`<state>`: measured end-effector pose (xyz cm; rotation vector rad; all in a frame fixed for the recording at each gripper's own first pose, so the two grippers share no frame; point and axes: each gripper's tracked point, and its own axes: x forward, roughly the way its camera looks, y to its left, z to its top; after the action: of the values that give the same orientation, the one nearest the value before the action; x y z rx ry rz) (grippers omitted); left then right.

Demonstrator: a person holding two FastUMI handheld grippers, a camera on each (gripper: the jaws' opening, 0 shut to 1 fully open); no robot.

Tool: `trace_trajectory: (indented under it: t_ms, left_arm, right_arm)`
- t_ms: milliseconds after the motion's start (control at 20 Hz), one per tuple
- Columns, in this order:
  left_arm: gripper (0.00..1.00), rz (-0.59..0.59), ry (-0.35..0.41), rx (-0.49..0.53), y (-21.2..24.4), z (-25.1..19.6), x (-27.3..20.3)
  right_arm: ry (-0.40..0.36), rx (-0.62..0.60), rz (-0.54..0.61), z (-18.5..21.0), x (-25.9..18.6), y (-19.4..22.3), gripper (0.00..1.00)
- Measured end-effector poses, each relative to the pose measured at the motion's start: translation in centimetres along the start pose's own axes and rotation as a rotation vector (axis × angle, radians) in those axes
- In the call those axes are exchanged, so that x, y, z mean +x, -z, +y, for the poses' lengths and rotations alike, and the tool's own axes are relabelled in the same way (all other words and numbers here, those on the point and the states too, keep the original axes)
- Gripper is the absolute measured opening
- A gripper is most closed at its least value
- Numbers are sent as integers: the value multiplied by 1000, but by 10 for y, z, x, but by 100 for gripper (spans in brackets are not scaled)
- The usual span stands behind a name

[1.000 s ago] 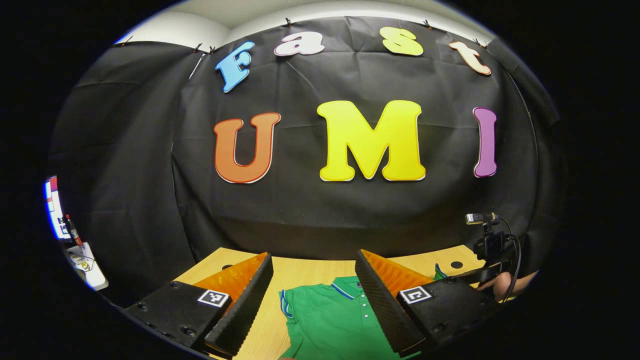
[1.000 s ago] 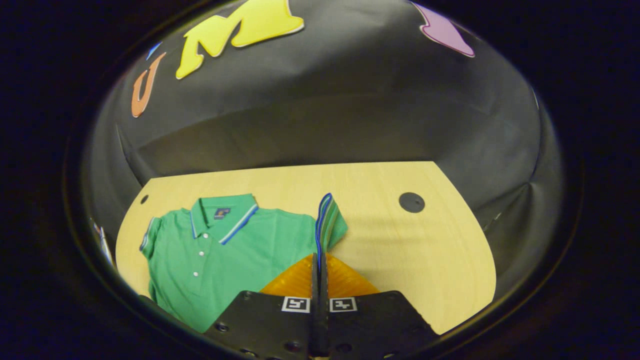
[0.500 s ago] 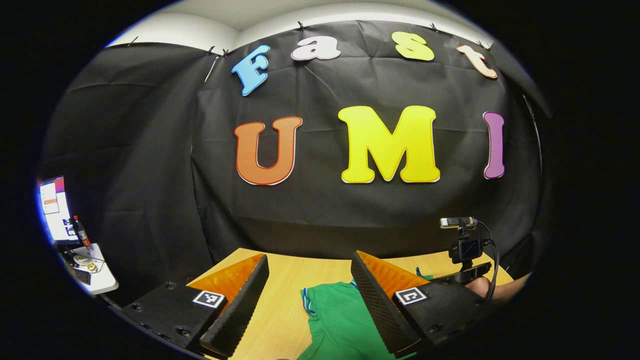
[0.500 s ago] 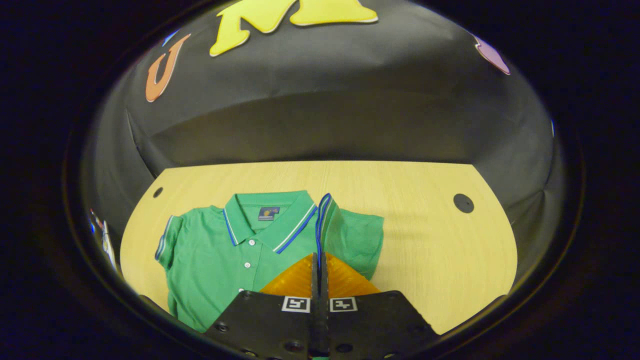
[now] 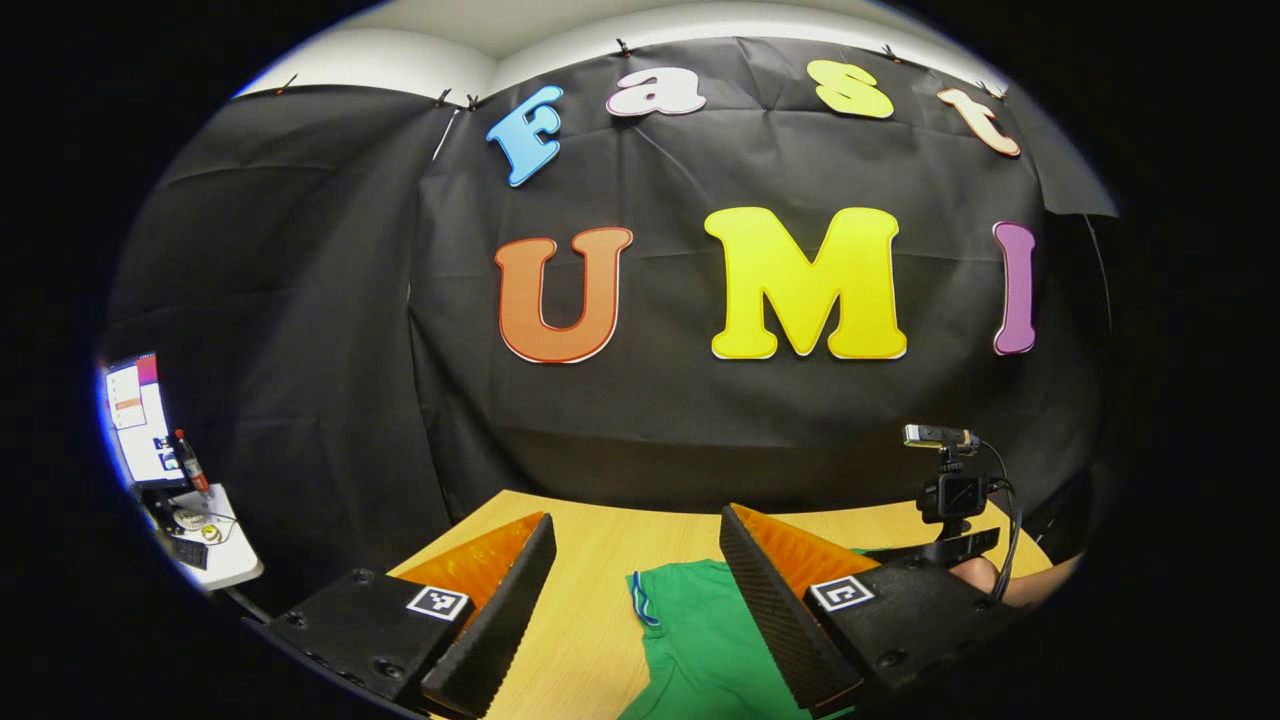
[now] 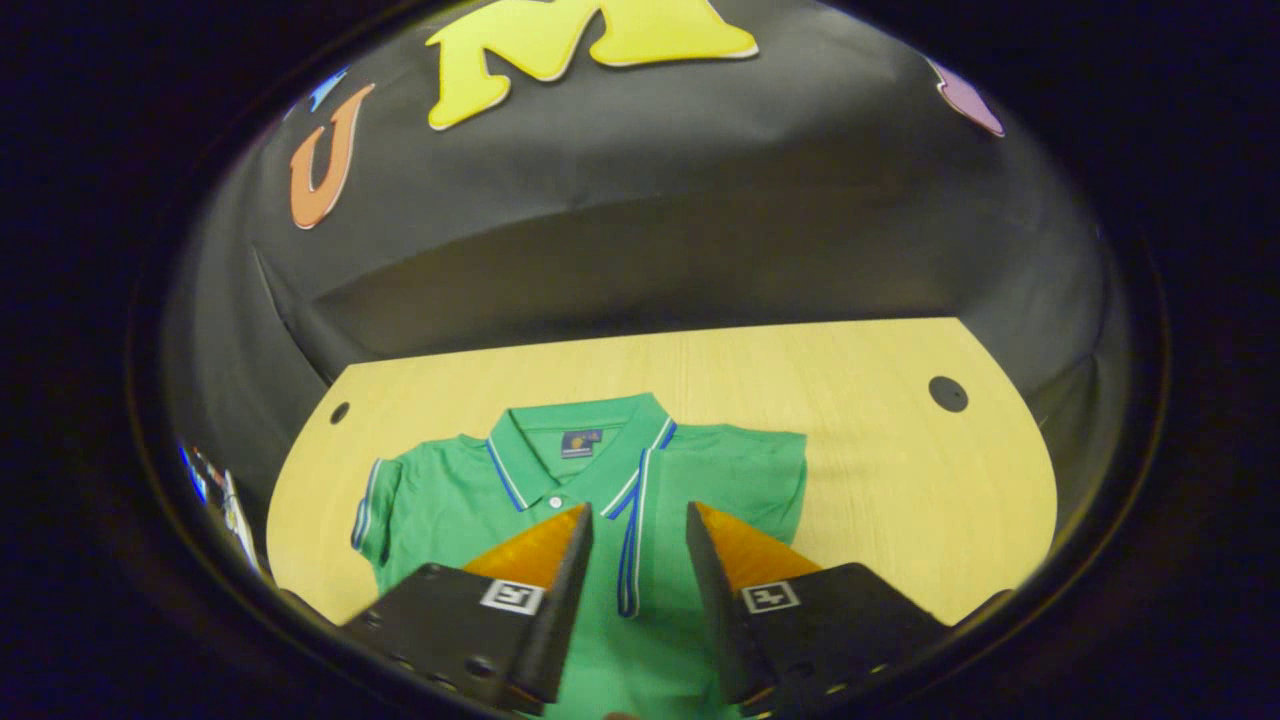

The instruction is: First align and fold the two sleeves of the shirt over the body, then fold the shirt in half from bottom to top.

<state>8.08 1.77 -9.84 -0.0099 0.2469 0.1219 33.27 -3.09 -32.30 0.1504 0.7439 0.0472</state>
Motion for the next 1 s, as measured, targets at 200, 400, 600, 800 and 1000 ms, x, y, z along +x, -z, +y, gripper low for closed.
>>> trace_trajectory:
  t_ms: [200,400,600,800,1000]
  left_arm:
    - [100,3,49,-16,5,-7,11]
    - [100,46,80,-26,25,0,32]
    - [100,117,119,-26,57,8,62]
    - [100,195,143,-36,98,14,99]
    - [100,299,157,-52,156,15,144]
  right_arm:
    - [1,-47,-123,4,-51,-26,96]
    - [-6,-102,-256,16,-120,-49,92]
    - [9,-178,-335,14,-182,-50,96]
    - [55,-212,-371,-2,-230,-46,95]
    - [111,-210,-360,-25,-261,-33,96]
